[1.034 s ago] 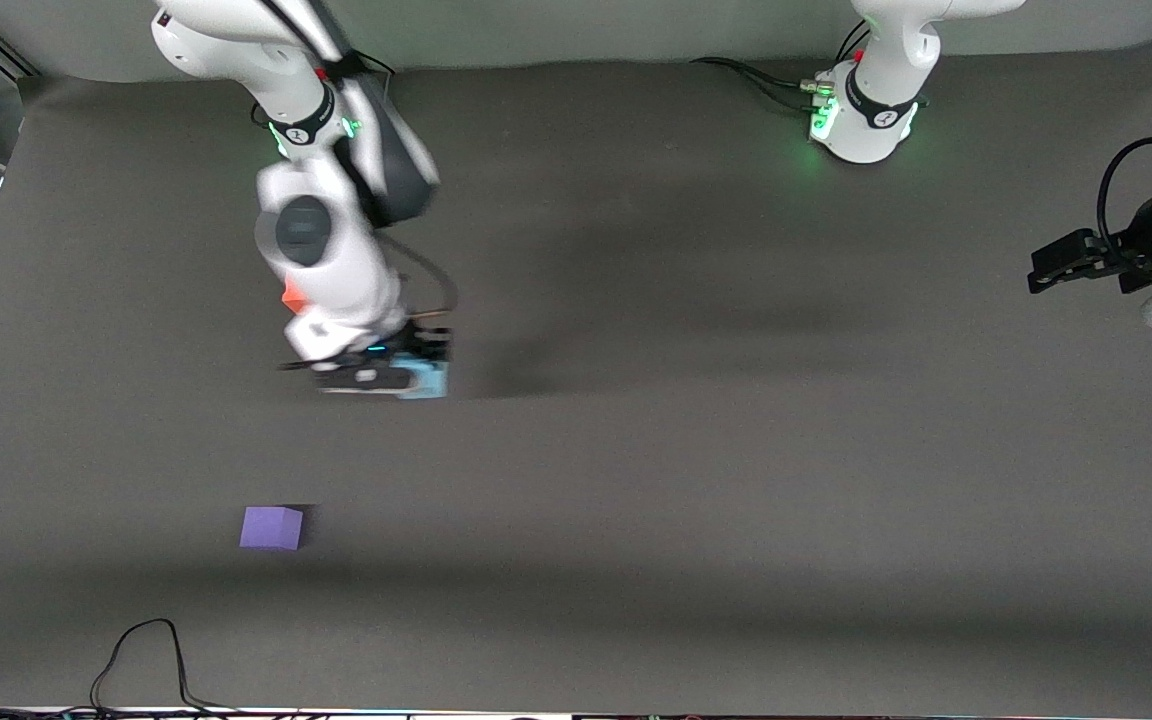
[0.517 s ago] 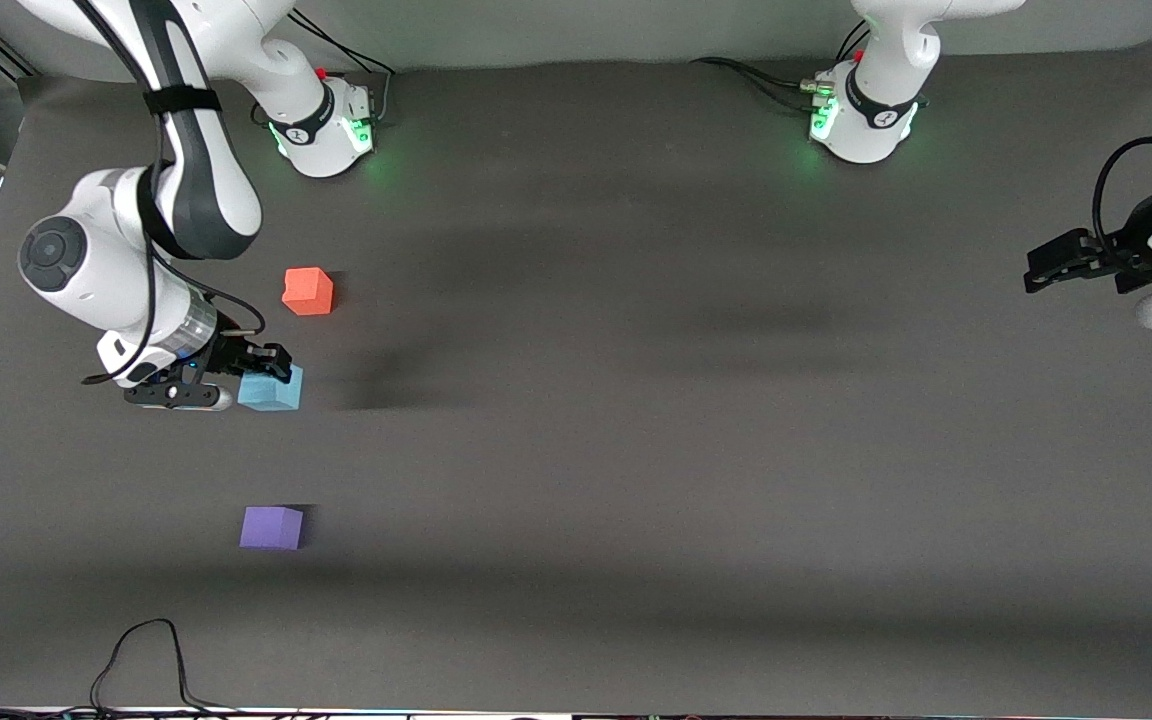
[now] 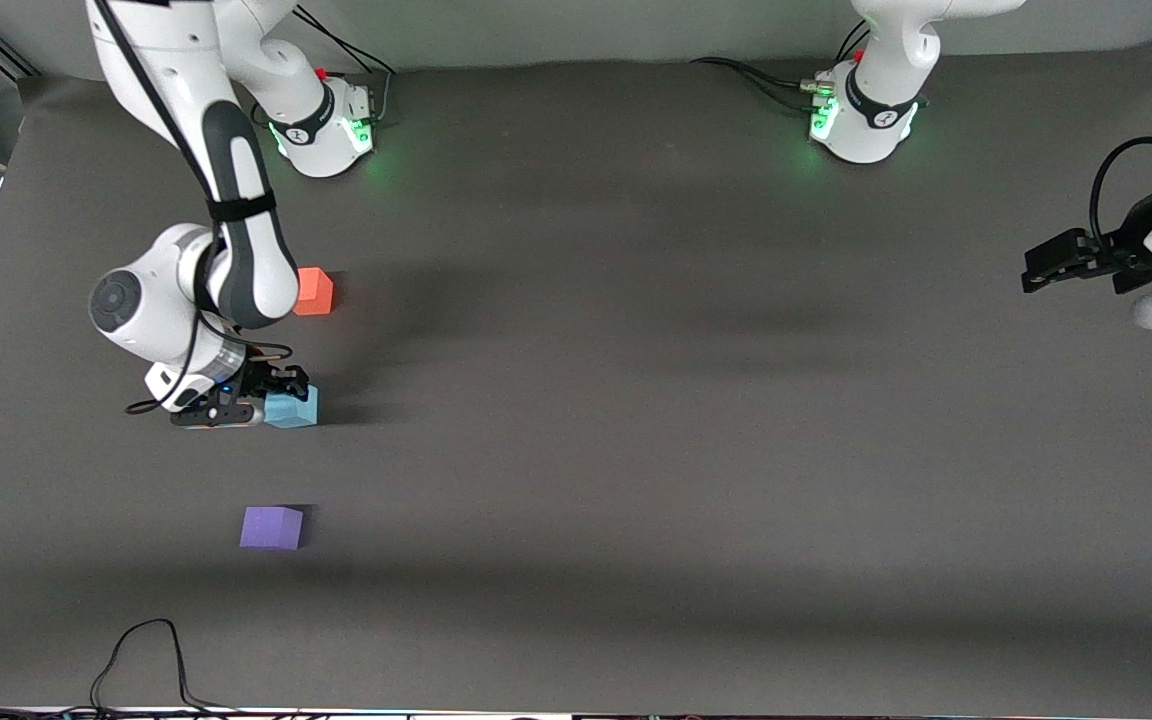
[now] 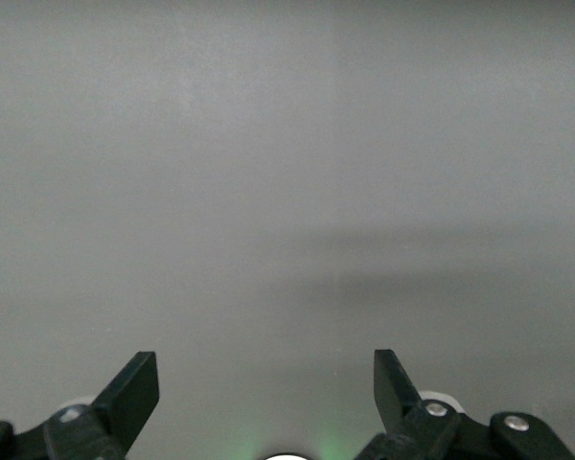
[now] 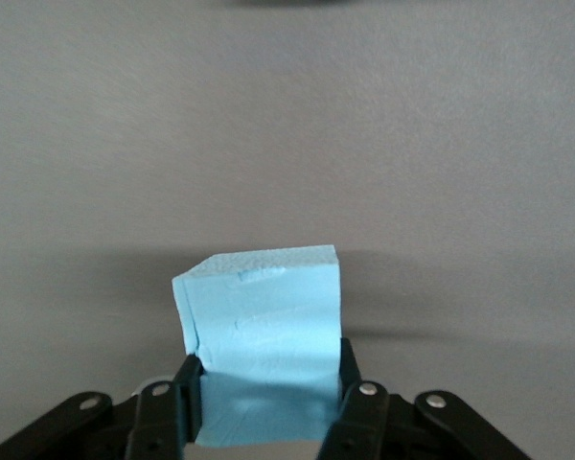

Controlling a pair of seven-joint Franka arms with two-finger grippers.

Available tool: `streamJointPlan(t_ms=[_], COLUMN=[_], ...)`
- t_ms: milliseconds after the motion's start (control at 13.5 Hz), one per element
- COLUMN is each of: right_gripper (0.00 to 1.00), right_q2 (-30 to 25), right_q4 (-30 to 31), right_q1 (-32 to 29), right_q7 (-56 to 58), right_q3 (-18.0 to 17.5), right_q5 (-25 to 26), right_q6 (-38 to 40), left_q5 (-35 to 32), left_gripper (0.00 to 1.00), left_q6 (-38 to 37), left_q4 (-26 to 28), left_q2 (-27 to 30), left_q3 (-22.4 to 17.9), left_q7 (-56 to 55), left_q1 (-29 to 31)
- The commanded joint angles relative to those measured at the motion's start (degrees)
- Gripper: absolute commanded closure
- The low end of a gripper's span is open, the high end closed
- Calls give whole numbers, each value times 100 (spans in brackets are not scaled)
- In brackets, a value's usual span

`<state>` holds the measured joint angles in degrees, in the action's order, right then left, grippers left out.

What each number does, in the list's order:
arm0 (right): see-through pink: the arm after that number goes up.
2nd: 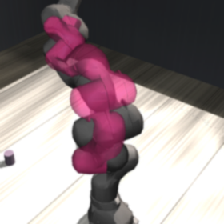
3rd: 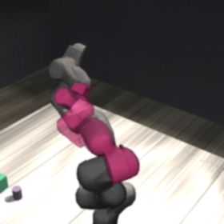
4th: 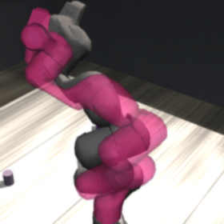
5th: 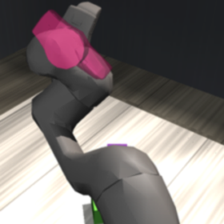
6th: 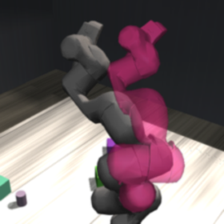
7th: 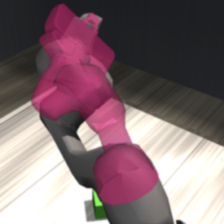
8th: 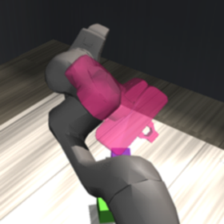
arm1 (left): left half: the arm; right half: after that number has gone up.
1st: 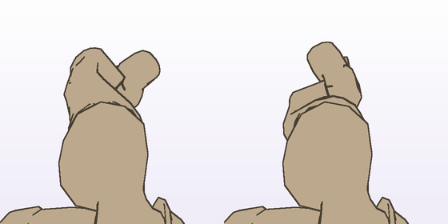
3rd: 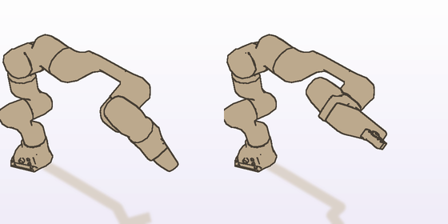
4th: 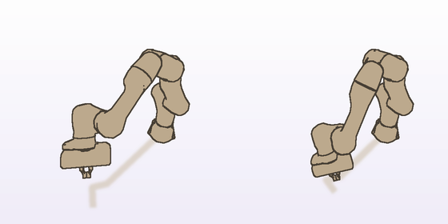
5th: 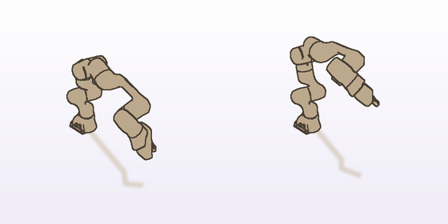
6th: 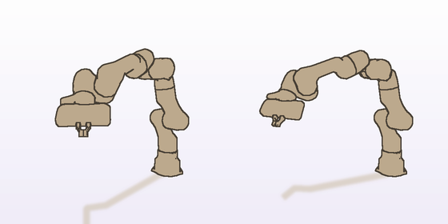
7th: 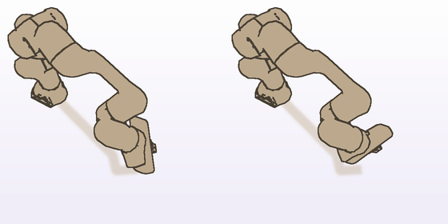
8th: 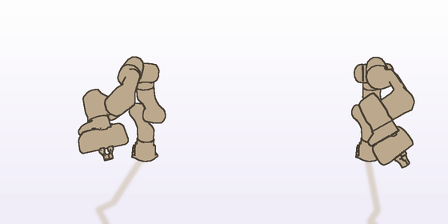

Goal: Place blue block between orange and purple blocks
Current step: 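Carry the blue block with the right gripper toward the orange block, then lower the blue block between the orange and purple blocks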

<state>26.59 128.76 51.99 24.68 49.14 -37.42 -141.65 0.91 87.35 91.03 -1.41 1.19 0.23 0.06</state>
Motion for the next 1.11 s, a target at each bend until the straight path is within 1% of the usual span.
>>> streamJointPlan(t_ms=[0,295,369,443,517,591,665,739,1034], right_gripper=[69,68,67,64,52,28,10,0,0], right_q2=[206,285,320,321,329,338,382,400,260], right_q4=[-124,-124,-124,-124,-124,-132,-150,-159,-176], right_q1=[30,13,13,13,13,13,13,4,4], right_q7=[248,248,248,248,239,230,222,213,221], right_q3=[25,-1,-1,-1,-10,-10,-1,-10,7], right_q5=[-230,-291,-361,-388,-389,-389,-397,-397,-397], right_q6=[-73,-91,-91,-91,-91,-91,-82,-82,-12], left_q5=[-74,-74,-74,-74,-74,-74,-74,-74,-74], left_gripper=[0,0,0,0,0,0,0,0,0], left_q6=[36,89,98,141,151,159,160,168,212], left_q4=[99,99,100,100,100,100,100,91,100], left_q2=[141,106,97,88,88,88,88,79,79], left_q3=[-22,-14,-22,-14,-22,-22,-14,-22,-22], left_q7=[21,21,21,29,21,29,38,38,47], left_q1=[-42,-50,-50,-50,-50,-50,-42,-50,-42])
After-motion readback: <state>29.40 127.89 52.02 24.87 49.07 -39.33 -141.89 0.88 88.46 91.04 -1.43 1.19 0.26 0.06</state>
